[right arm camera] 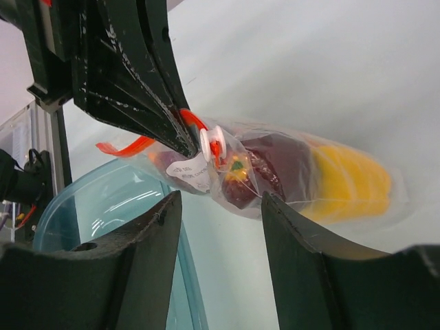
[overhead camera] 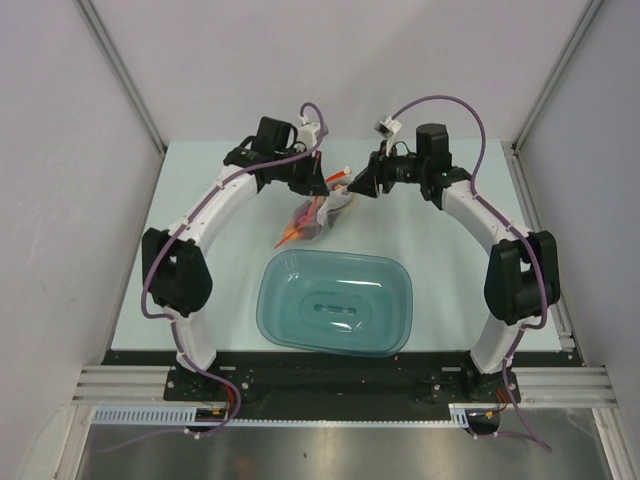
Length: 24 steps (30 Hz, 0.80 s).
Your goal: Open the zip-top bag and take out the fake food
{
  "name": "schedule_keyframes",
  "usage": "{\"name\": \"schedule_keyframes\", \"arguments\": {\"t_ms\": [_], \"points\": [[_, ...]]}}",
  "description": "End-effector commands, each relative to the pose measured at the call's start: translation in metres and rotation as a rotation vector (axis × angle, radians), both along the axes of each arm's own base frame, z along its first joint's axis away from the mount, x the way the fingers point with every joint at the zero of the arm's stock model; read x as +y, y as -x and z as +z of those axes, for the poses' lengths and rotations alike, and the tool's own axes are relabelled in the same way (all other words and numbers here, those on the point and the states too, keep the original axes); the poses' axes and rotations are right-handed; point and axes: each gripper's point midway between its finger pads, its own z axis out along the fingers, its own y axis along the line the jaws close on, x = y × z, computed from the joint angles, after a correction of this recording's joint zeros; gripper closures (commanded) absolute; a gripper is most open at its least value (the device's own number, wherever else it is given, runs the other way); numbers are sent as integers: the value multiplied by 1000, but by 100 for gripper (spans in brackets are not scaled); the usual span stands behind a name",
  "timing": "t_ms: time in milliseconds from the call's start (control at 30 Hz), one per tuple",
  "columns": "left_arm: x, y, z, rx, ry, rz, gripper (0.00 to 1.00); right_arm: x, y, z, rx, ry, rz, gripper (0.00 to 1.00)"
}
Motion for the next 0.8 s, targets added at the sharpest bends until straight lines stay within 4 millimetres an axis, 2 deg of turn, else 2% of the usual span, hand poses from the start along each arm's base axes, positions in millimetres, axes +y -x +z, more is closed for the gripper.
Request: {"name": "schedule_keyframes", "arguments": {"t_ms": [0,200,367,533,633,767], "points": [[-4,3,56,-122,97,-55,100,8,-2,-3,-77,4,44,46],[-7,8,54,-102,114,-73,100,11,-6,-5,-84,9,32,47],[-9,9,56,-99,130,-81,100,18,-16,-2,-131,3,-1,47],[-7,13,50,-82,123,-84,100,16,-27,1,-162,9,-53,47],[-7,13,49,-84,123,-84,100,16,-31,-1,-164,5,-57,48],[-7,13,48,-81,123,-84,100,19,-32,-5,-149,-6,-50,55]]}}
